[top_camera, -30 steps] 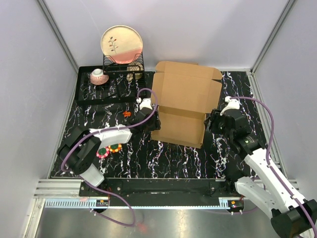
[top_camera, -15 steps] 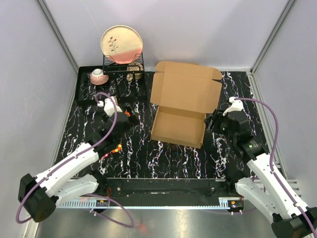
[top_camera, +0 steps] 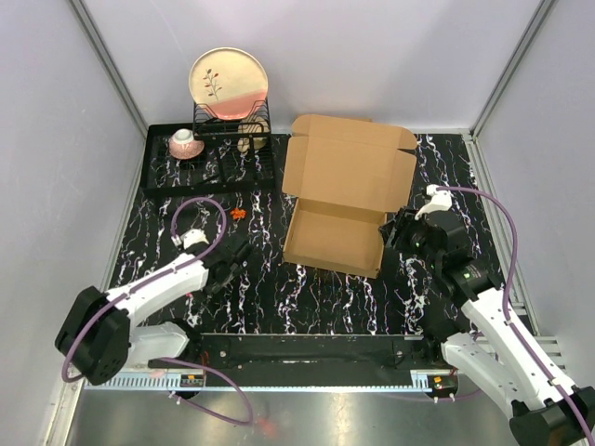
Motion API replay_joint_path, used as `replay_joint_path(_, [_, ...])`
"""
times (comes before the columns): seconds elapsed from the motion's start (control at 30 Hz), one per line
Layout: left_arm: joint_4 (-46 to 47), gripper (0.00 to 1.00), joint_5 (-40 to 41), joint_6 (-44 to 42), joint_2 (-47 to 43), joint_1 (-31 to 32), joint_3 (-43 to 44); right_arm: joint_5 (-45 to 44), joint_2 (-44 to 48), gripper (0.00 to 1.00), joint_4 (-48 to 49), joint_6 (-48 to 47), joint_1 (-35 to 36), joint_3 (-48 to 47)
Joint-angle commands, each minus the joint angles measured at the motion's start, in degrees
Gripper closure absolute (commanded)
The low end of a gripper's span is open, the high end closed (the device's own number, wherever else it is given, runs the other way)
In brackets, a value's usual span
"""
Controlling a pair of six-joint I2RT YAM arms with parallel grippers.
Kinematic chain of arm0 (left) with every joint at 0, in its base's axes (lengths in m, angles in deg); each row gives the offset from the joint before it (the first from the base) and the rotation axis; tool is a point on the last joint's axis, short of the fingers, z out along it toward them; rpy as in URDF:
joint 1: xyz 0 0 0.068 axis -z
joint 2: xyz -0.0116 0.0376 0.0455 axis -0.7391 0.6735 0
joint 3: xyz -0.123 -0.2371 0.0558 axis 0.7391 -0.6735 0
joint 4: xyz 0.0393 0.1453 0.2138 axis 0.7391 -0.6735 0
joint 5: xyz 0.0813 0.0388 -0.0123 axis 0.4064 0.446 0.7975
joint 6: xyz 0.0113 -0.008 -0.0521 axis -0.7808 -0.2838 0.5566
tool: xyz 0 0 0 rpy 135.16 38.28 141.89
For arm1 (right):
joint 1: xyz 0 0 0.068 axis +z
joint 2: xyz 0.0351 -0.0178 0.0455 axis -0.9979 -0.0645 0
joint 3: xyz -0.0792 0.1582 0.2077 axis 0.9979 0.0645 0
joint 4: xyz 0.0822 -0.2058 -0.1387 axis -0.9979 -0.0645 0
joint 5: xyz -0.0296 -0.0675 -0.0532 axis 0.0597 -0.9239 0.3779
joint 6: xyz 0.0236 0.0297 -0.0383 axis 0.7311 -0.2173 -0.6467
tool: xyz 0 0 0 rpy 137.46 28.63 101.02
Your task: Fold the paper box
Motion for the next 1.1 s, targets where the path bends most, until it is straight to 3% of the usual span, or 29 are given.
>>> replay_joint_path(0.0, [0.1, 0.09, 0.6, 5.0, 5.1, -2.1, 0.4, 1.9, 0.3, 0.43, 3.3, 0.7, 0.4, 0.0])
replay_joint_path(0.13, [8.2, 0.1, -0.8, 0.9, 10.3, -5.4, 0.9, 1.8, 1.1, 0.43, 2.6, 0.6, 0.4, 0.1])
replay_joint_path(0.4, [15.3, 0.19, -1.5, -4.4, 13.3, -6.4, 2.0, 1.8, 1.5, 0.43, 2.1, 0.9, 0.4, 0.7])
replay_joint_path(0.77, [18.8, 0.76, -2.0, -6.7, 10.0, -6.7, -0.2, 1.9, 1.6, 0.43, 1.9, 0.6, 0.4, 0.8])
replay_joint_path(0.93, [15.7, 0.91, 0.4, -9.0, -0.7, -5.3, 1.0, 1.7, 1.8, 0.43, 1.5, 0.6, 0.3, 0.1])
replay_joint_path(1.07, [17.3, 0.97, 9.5, -11.9, -9.6, 4.2, 7.2, 1.7, 1.3, 0.44, 0.8, 0.5, 0.4, -1.9])
